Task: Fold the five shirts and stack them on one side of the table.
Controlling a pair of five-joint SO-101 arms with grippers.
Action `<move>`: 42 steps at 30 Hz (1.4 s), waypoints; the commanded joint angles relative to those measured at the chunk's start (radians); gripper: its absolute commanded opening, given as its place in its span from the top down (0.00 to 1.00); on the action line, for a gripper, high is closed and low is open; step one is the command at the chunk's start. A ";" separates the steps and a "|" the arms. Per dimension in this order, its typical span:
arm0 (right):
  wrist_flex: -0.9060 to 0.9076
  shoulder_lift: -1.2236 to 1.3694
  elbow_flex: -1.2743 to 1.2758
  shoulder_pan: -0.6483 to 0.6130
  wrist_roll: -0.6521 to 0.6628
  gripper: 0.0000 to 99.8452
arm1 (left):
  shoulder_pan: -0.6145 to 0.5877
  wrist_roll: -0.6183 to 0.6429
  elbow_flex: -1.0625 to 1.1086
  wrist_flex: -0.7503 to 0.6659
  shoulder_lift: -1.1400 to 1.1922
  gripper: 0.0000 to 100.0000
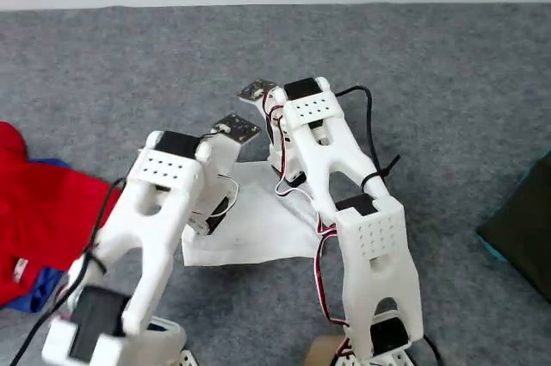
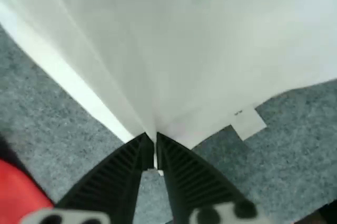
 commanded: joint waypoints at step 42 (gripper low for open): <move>-0.008 -0.021 -0.054 0.008 0.011 0.99 | -0.235 -0.207 0.018 0.146 -0.364 0.87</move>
